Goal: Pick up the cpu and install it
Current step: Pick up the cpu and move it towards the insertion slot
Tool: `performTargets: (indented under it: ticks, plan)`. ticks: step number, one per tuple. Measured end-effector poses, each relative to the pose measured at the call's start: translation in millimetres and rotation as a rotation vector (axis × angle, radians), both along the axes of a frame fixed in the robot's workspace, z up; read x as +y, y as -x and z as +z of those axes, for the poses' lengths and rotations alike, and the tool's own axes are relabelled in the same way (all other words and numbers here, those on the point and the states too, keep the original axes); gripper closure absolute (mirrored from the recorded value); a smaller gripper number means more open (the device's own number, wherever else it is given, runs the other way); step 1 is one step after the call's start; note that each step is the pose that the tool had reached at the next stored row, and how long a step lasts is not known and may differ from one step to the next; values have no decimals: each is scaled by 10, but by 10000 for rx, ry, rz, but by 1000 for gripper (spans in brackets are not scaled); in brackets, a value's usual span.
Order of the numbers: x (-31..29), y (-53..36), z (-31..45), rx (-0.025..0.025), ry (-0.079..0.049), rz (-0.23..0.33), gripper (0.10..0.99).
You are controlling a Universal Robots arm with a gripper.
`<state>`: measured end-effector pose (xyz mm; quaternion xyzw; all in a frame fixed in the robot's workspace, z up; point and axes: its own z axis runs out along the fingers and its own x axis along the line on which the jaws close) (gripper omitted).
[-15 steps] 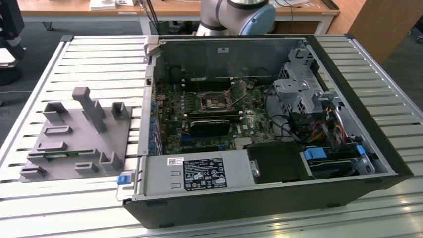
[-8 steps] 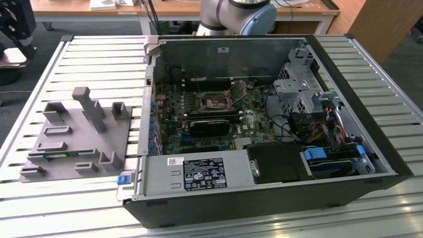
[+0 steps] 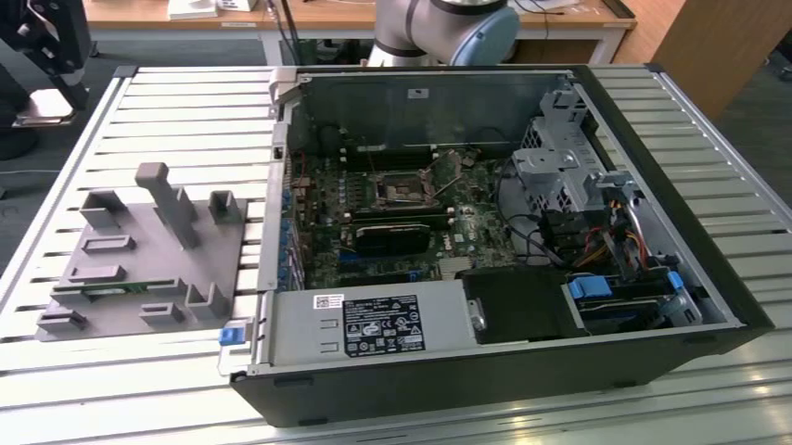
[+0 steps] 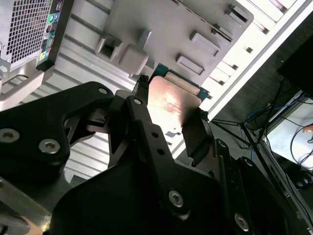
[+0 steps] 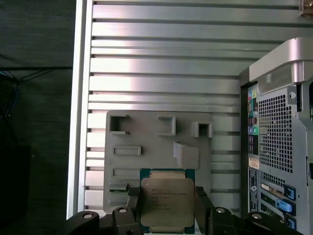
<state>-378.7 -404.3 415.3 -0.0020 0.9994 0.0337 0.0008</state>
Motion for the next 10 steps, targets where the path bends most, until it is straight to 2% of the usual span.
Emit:
performTargets:
  ticks: [10]
  plan:
    - [0,-174,-1,-1,-1,0,561]
